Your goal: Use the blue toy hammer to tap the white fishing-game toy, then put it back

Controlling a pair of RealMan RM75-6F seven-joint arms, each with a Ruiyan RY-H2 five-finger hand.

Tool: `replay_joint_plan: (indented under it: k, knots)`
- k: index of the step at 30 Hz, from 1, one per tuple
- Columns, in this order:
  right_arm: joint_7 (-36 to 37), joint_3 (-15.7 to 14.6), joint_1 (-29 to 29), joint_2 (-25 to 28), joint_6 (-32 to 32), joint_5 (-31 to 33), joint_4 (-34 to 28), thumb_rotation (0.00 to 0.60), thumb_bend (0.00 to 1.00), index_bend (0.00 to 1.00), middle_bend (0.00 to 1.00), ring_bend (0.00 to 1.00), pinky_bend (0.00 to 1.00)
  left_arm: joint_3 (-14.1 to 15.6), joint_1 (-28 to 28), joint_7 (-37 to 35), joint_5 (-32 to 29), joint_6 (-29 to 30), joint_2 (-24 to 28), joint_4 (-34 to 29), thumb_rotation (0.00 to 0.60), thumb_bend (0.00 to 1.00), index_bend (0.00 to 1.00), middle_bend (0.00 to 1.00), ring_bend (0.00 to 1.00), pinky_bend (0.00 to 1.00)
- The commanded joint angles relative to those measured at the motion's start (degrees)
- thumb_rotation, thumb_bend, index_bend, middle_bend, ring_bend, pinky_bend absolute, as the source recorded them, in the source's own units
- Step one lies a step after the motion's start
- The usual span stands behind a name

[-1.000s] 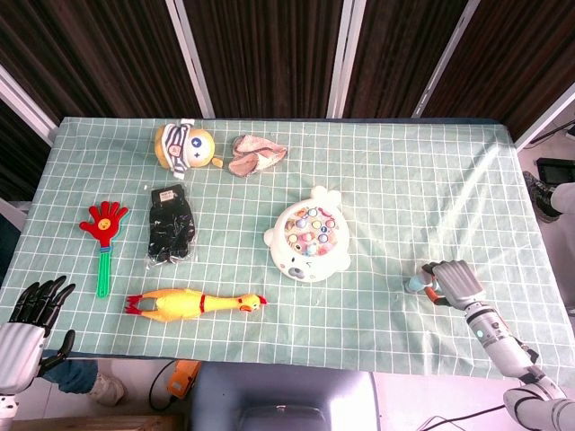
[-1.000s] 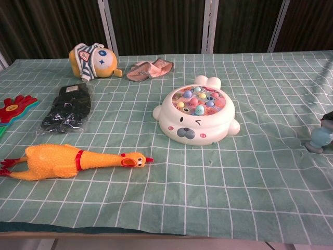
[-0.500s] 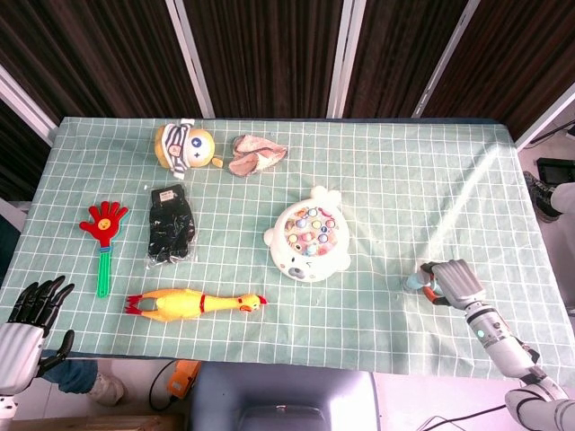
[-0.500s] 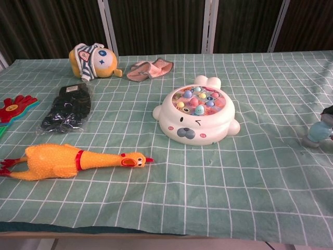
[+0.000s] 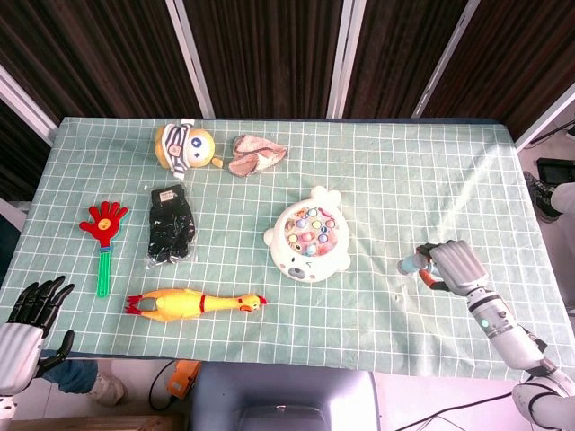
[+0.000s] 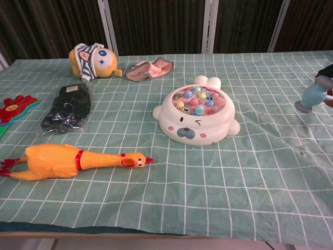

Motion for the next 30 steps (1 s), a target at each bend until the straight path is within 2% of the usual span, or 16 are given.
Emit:
replay_joint_plan:
  k: [1, 8, 16, 22, 30]
  knots:
    - [-7.34, 3.04, 3.1, 3.09, -2.71, 3.69, -6.21, 0.6, 0.69, 0.95, 0.65, 0.67, 0.67, -0.01, -0.05, -0.08, -0.11, -0.14, 0.02, -0.02, 0.6, 0.47, 0.0, 0.0, 0.0, 0.02]
    - [-27.85, 7.5, 10.17, 3.18, -6.91, 15.36, -14.91, 0.6, 0.69, 0.95, 0.65, 0.67, 0.67, -0.1, -0.24, -0.79, -0.27, -0.35, 0.2, 0.06, 0.6, 0.47, 0.0, 0.0, 0.0, 0.02]
    - [-47.53, 8.5, 18.61, -3.41, -5.19, 31.37, -17.08, 0.6, 0.69, 0.95, 0.65, 0.67, 0.66, -0.08, -0.4, -1.89, -0.38, -0.56, 0.44, 0.44, 0.6, 0.47, 0.0, 0.0, 0.0, 0.02]
    - [-55.43, 8.23, 23.96, -9.06, -2.63, 38.91, -16.03, 0.6, 0.69, 0.95, 0.65, 0.67, 0.66, -0.15, -0.53, -1.92, -0.55, -0.78, 0.44, 0.42, 0.6, 0.47, 0.0, 0.0, 0.0, 0.02]
    - [-60.89, 6.7, 28.68, -13.73, -0.68, 45.1, -13.48, 0.6, 0.69, 0.95, 0.65, 0.67, 0.66, -0.19, -0.67, -2.07, -0.72, -1.02, 0.48, 0.51, 0.6, 0.47, 0.0, 0.0, 0.0, 0.02]
